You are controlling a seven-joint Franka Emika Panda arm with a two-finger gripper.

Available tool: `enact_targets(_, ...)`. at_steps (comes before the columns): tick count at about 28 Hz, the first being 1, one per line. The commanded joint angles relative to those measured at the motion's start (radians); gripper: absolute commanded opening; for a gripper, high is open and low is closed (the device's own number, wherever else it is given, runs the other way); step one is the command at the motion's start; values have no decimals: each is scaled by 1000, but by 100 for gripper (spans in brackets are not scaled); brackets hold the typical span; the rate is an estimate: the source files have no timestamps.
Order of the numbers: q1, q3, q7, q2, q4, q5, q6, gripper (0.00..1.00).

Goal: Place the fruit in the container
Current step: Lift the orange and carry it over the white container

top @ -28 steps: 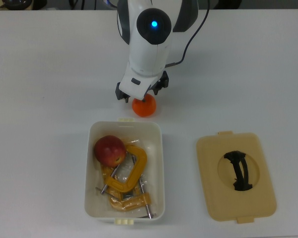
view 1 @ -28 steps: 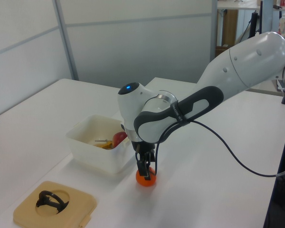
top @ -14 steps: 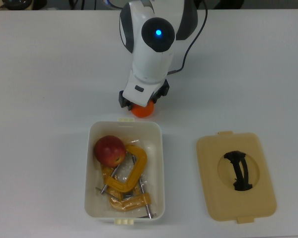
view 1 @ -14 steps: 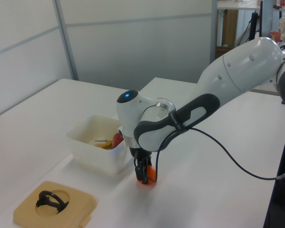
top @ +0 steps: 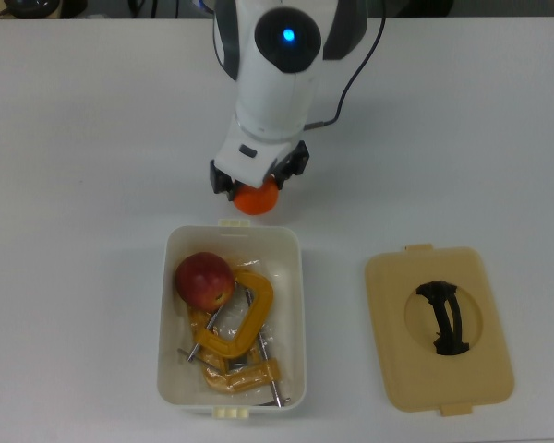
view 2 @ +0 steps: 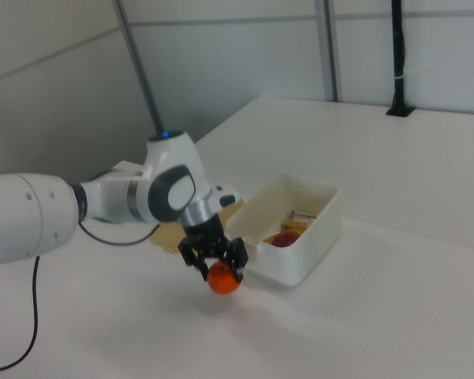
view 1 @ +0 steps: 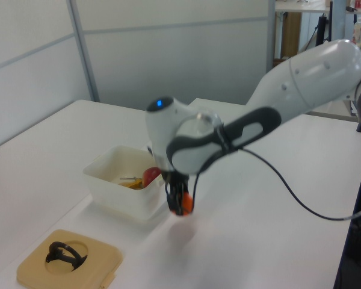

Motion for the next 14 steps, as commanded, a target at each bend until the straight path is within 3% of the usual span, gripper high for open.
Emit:
enact_targets(1,-39,3,12,-28,175,22,-139,38)
enact_targets(6,-53,0,24,-22,205,50,-105,38)
enact_targets(10,-56,-5,114,-9,222,88,34,38)
enact_targets(14,-56,-5,271,53,223,79,289,39)
